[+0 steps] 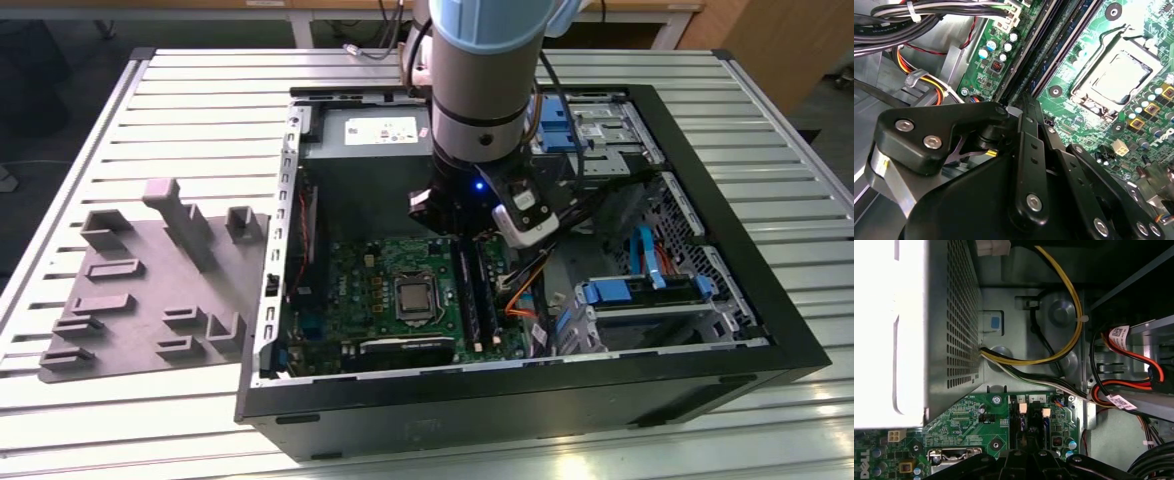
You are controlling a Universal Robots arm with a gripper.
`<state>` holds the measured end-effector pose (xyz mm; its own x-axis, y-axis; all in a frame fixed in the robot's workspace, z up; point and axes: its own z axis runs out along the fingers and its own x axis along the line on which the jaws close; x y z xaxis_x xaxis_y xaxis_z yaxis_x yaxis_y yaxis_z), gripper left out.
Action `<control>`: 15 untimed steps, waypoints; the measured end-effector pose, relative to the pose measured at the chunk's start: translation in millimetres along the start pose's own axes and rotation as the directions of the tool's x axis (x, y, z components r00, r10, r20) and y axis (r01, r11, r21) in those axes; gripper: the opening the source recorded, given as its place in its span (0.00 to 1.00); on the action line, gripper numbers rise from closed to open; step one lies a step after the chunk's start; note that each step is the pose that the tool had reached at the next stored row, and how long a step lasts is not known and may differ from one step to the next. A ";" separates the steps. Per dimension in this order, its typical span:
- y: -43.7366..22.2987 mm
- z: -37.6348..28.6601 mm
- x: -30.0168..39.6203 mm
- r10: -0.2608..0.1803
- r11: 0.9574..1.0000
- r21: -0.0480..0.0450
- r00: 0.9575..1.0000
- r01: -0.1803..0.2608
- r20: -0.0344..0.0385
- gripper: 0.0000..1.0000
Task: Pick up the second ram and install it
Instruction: 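Press down the second ram until it locks into place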
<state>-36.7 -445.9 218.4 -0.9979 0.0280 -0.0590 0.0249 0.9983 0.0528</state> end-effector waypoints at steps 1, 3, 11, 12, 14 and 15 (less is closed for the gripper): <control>0.0 0.3 0.0 0.000 1.000 0.000 1.000 0.000 0.000 0.11; 0.0 0.4 0.0 0.000 1.000 0.000 1.000 0.000 0.000 0.11; -0.1 1.7 0.1 0.000 1.000 0.000 1.000 0.000 0.000 0.11; -0.1 1.7 0.1 0.000 1.000 0.000 1.000 0.000 0.000 0.11; -0.1 1.8 0.1 0.000 1.000 0.000 1.000 0.000 0.000 0.11; -0.1 1.8 0.1 0.000 1.000 0.000 1.000 0.000 0.000 0.11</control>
<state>-36.7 -445.9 216.6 -0.9979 0.0280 -0.0591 0.0249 0.9983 0.0529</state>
